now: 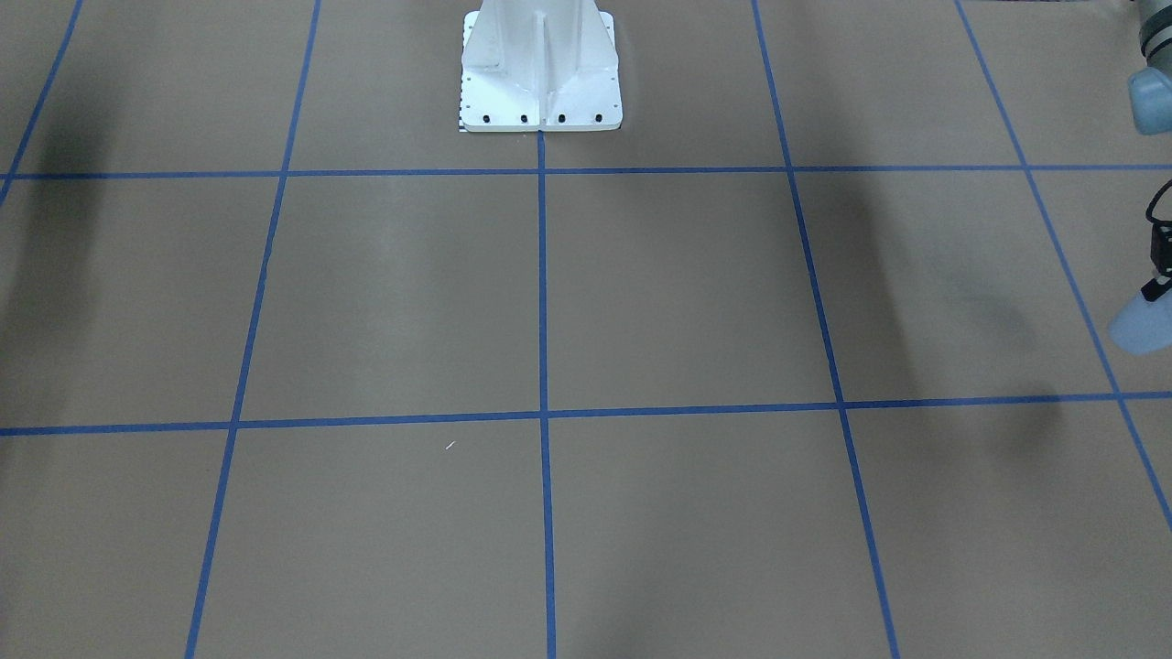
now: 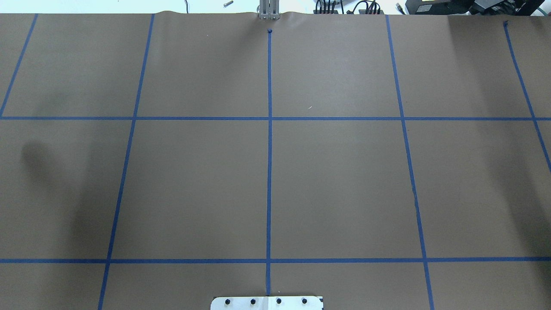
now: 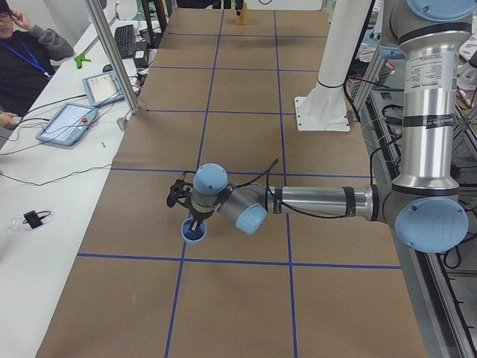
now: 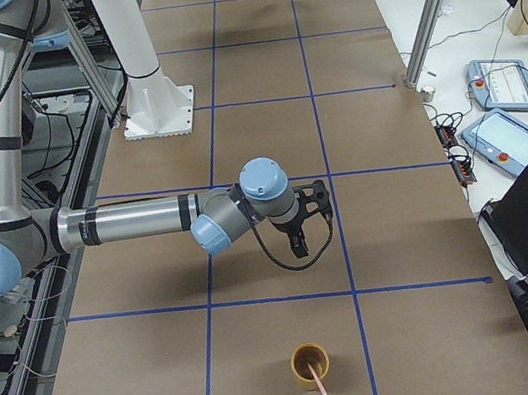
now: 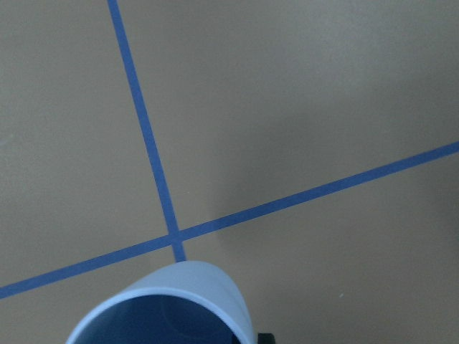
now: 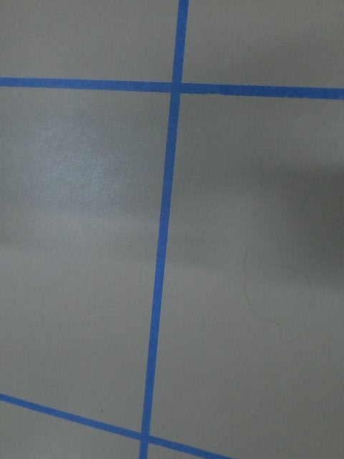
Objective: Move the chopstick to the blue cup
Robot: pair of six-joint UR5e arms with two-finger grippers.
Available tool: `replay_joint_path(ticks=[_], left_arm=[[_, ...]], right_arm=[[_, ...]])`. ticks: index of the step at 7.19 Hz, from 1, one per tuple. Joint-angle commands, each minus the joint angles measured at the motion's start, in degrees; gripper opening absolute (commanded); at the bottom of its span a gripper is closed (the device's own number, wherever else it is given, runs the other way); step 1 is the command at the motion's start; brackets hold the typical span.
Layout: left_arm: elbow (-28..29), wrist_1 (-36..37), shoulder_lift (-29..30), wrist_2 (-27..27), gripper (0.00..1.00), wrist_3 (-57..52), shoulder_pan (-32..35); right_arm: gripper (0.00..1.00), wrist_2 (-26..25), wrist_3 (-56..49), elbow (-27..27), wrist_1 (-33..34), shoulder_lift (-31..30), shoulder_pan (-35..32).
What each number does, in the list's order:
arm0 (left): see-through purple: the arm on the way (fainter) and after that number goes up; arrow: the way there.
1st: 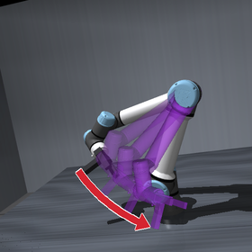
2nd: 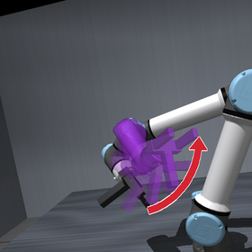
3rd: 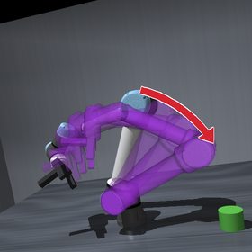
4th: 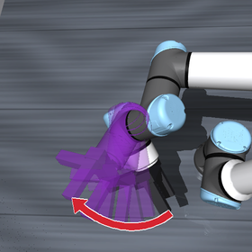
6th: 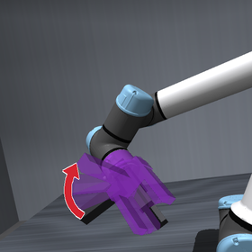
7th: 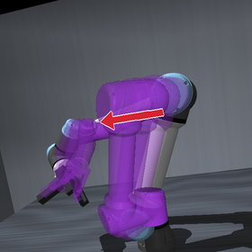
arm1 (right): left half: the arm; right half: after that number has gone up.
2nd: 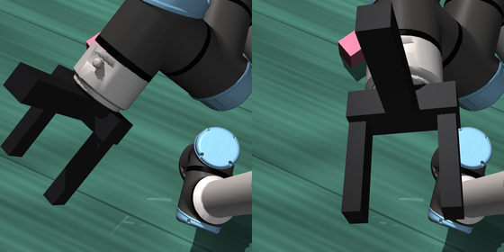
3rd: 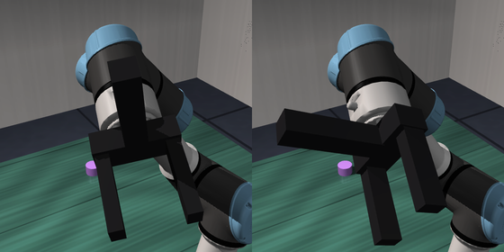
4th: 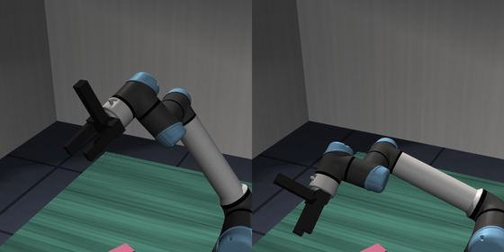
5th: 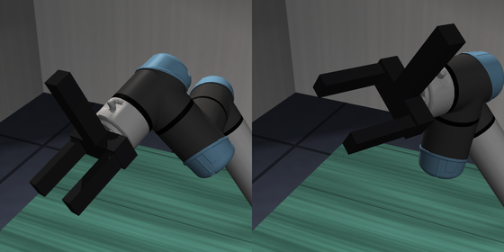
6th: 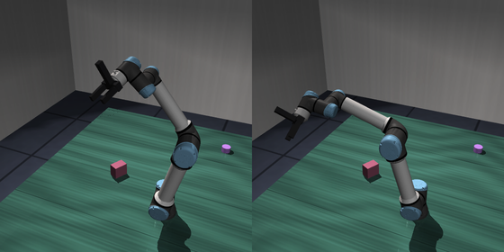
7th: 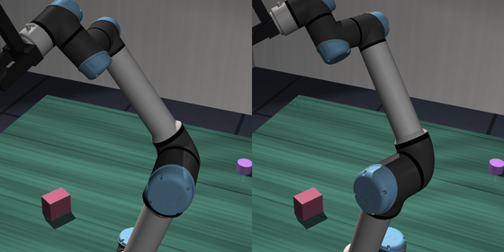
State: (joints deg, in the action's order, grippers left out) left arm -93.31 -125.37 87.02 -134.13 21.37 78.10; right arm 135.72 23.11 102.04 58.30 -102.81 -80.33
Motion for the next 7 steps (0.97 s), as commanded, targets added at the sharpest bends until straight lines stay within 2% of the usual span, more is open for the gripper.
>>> replay_joint_path(ticks=[1,2,3,4,5,7], left_arm=[[-8.0,0.7,0.5,3.5,0.00,16.8,-9.1],[-10.3,2.7,3.5,6.0,0.00,24.9,-15.0],[-12.9,12.5,9.9,6.9,0.00,28.5,-20.2],[-14.7,24.6,18.7,12.0,0.00,29.6,-23.0],[-14.3,32.8,26.5,14.5,0.00,34.7,-28.6],[-12.8,35.5,32.9,16.3,0.00,40.6,-33.2]], right_arm=[[1.00,0.1,0.1,0.0,0.0,-0.2,0.0],[1.00,-0.1,0.2,-0.1,0.1,-0.3,0.0],[1.00,-0.1,0.2,-0.3,0.1,-0.3,0.0],[1.00,-0.2,0.2,-0.3,0.1,-0.3,0.0],[1.00,-0.5,0.1,-0.3,0.1,-0.4,0.0],[1.00,-0.5,0.2,0.0,0.0,-0.4,0.0]])
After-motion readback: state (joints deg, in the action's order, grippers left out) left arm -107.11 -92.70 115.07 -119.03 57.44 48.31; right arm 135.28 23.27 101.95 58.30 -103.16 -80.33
